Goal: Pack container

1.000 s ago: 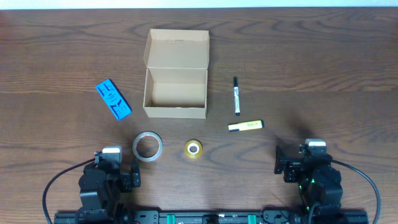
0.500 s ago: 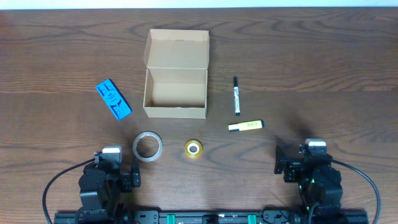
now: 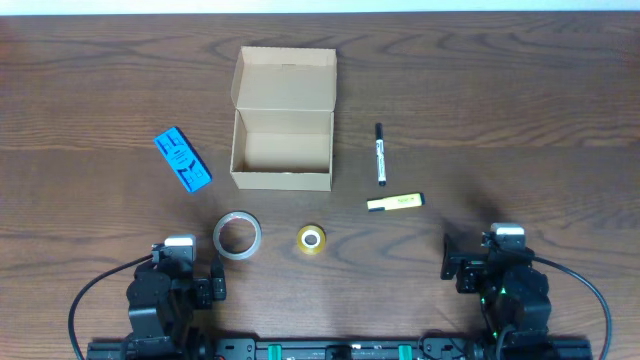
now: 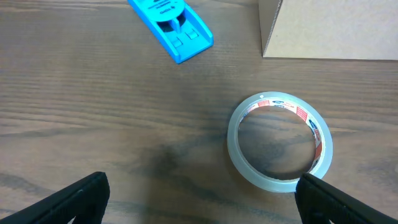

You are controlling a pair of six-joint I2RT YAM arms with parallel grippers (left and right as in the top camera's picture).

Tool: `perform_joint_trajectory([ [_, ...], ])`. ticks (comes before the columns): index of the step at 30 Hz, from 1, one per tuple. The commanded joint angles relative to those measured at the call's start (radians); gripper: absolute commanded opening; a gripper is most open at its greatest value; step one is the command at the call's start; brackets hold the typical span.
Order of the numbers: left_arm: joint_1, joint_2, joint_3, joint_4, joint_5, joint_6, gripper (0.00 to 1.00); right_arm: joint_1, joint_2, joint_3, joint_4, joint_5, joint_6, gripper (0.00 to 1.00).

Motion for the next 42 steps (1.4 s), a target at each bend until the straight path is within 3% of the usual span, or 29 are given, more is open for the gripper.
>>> perform_joint_trajectory([
  [1, -0.004, -0.008, -0.005, -0.054, -0.011, 0.003, 0.96, -0.011, -0.010, -0.002, -0.005, 0.003, 0.011, 0.99],
  [11, -0.004, -0.008, -0.005, -0.054, -0.011, 0.003, 0.95, -0.011, 0.000, -0.001, 0.018, -0.017, 0.027, 0.99],
  [15, -0.004, -0.008, -0.005, -0.054, -0.011, 0.003, 0.95, -0.011, 0.099, 0.035, 0.080, -0.110, 0.027, 0.99],
  [20, -0.004, -0.008, -0.005, -0.054, -0.011, 0.003, 0.95, -0.008, 0.374, 0.201, 0.103, -0.133, 0.027, 0.99],
  [29, -0.004, -0.008, -0.005, -0.054, -0.011, 0.003, 0.95, 0.003, 0.933, 0.644, -0.026, -0.178, 0.000, 0.99],
  [36, -0.004, -0.008, -0.005, -0.054, -0.011, 0.003, 0.95, 0.097, 1.337, 1.010, -0.154, -0.151, 0.056, 0.99],
  [42, -0.004, -0.008, -0.005, -0.054, -0.011, 0.003, 0.95, 0.184, 1.565, 1.212, -0.192, -0.085, 0.110, 0.99],
])
